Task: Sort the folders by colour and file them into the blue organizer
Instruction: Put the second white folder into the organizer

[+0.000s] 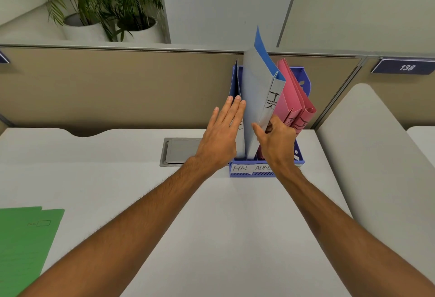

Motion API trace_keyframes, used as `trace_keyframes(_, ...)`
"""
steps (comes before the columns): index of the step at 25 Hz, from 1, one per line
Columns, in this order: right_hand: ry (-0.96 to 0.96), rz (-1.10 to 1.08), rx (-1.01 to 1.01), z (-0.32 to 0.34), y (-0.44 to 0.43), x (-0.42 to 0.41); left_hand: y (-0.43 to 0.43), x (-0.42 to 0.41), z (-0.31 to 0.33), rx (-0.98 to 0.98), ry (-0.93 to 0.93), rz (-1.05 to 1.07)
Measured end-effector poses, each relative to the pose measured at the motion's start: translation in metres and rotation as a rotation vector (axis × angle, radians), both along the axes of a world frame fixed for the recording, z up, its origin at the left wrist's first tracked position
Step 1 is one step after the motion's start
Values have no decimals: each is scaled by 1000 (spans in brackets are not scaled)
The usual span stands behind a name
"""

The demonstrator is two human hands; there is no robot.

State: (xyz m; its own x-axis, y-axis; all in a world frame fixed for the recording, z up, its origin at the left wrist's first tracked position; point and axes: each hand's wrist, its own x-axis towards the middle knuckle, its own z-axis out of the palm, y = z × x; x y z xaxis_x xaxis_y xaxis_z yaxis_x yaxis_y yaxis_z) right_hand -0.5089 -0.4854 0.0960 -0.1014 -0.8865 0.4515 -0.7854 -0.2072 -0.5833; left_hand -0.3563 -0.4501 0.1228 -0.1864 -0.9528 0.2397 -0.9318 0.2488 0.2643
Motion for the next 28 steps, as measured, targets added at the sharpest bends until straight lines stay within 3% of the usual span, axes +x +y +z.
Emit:
trace_keyframes(8,-60,12,62,-14,3,3,-1,1,-3,-18,-7,-3)
trace_keyframes(22,5,118,428,-54,9,15,2,3,6,22,139,-56)
trace_keyframes(28,21,141,498,-51,10,10,0,4,9,87,90,-38)
